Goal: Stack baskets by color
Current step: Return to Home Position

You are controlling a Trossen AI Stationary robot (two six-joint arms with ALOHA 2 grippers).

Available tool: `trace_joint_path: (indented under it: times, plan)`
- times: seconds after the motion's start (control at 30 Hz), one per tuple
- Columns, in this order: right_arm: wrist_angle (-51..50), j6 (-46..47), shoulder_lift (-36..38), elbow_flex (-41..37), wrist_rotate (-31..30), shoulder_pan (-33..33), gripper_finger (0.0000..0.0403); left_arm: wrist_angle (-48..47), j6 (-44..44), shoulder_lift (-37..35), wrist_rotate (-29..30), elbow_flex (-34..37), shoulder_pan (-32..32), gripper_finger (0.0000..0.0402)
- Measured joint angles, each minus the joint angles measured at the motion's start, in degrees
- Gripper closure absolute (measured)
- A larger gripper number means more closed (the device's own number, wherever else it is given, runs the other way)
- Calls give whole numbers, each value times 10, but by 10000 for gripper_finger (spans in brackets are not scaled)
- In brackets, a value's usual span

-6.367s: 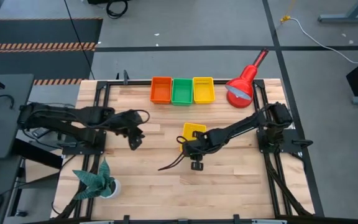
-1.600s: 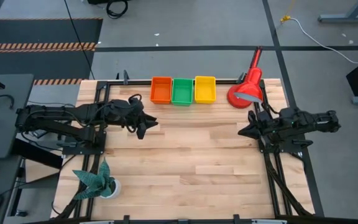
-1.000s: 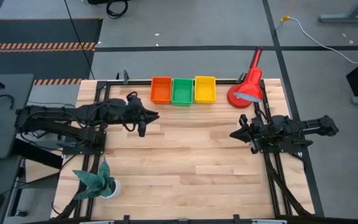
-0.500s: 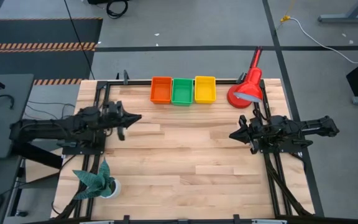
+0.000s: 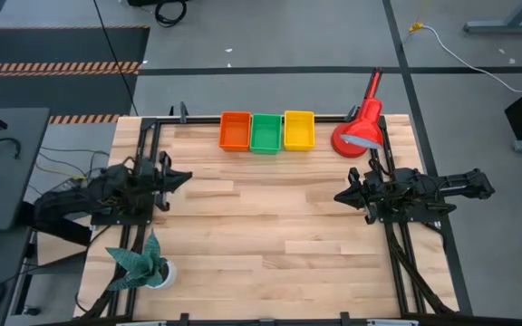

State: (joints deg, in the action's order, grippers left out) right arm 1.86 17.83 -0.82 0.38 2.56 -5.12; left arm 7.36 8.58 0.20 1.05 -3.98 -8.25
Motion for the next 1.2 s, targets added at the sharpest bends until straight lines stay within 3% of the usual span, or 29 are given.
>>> trace_joint_path:
  times: [0.2,0.4,0.73,1.2]
  plan:
    - [4,0,0,0,1,0,378,17,8,5,-40,35,0,400]
    - [5,0,0,0,1,0,377,-3,-58,4,-38,35,0,397]
    - [6,0,0,0,1,0,376,-37,-63,5,-31,35,0,361]
    - [6,0,0,0,1,0,376,-37,-63,5,-31,35,1,373]
